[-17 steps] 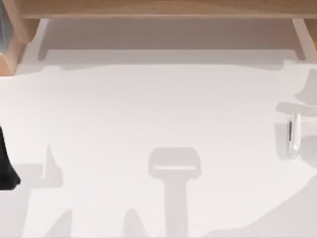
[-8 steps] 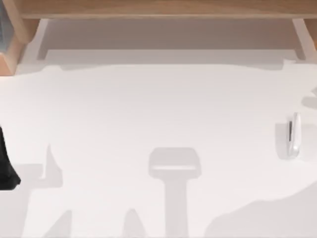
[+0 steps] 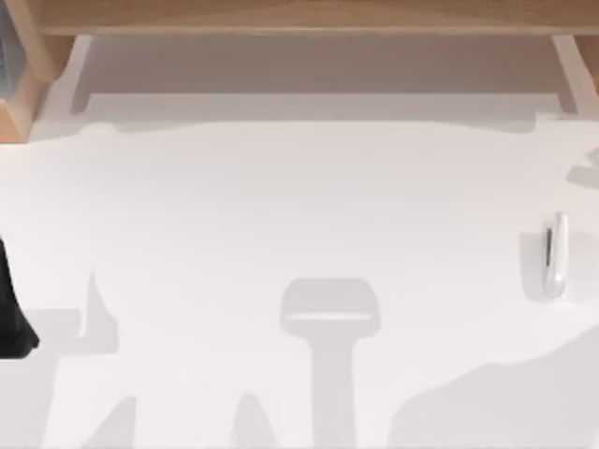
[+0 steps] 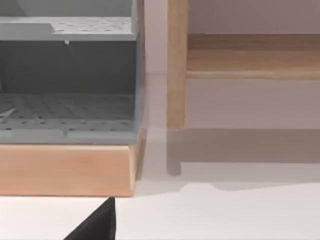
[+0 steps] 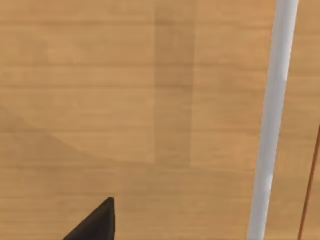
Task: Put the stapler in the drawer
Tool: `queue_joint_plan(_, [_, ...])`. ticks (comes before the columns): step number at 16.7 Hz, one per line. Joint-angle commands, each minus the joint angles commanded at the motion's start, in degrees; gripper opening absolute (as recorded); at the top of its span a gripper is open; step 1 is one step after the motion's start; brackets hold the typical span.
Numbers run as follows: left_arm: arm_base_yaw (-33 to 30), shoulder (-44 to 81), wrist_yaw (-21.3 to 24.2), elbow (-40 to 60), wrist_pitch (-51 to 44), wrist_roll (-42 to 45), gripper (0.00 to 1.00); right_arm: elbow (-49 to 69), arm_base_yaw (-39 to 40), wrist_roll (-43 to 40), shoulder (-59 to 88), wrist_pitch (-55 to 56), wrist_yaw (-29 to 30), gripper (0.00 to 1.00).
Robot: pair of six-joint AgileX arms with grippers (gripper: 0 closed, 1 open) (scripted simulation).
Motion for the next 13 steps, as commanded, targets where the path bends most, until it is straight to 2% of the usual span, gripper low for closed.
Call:
queue_joint_plan(4, [0.0, 0.0, 0.0, 0.0, 0.0, 0.0, 1.0, 0.5, 0.1, 0.0, 0.2, -0.3, 0.1, 1.0])
queue_joint_plan(13, [0.0, 0.0, 0.0, 0.0, 0.0, 0.0, 1.0, 0.5, 0.1, 0.0, 0.2, -0.3, 0.1, 0.32])
